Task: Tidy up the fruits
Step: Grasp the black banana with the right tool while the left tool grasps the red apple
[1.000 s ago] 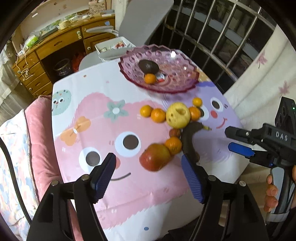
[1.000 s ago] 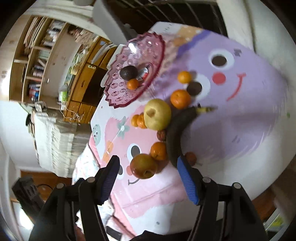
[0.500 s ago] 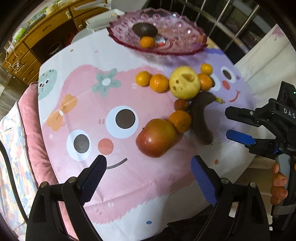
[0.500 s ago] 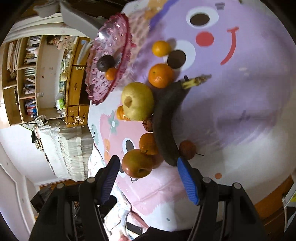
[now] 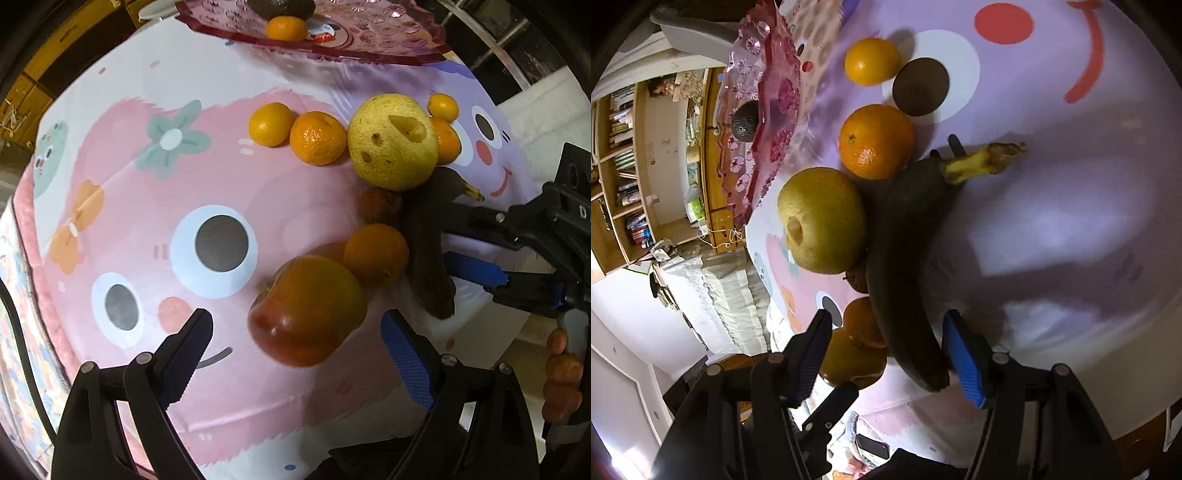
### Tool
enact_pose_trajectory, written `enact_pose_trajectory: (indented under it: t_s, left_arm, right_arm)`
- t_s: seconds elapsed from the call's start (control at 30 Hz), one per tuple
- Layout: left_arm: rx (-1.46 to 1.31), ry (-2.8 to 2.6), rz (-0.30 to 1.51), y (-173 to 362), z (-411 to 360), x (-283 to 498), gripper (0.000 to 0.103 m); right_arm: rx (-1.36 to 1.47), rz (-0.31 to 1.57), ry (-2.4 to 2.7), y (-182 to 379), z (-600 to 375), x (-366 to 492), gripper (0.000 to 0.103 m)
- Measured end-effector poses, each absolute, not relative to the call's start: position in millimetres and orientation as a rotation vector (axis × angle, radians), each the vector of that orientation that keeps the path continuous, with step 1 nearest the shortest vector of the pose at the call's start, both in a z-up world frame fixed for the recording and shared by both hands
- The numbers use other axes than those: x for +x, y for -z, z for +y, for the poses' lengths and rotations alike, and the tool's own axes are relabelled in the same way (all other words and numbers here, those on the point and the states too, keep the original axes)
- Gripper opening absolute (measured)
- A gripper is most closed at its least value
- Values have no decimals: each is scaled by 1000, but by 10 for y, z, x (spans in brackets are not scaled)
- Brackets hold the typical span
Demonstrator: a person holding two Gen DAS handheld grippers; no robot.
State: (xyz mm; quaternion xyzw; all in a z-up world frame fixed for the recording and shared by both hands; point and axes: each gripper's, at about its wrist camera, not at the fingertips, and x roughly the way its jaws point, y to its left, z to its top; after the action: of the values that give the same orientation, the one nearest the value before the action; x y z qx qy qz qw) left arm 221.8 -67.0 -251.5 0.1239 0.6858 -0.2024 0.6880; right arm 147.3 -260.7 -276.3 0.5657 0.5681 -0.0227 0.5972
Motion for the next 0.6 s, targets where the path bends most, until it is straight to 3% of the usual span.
enact_pose_trajectory:
  t_s: [0.37, 0.47, 0.6]
  left_arm:
    - [203, 460, 1587, 2728, -624, 2345, 91]
    - [168, 470, 1610, 2791, -594, 2381, 80]
    - [99, 486, 1646, 2870, -563, 2399, 72]
  right_arm:
    - [1263, 1413, 36, 2929, -2486, 1710, 46]
    - [1246, 1420, 32, 2912, -2456, 1765, 46]
    - [1241, 1442, 61, 2910, -2467, 1750, 33]
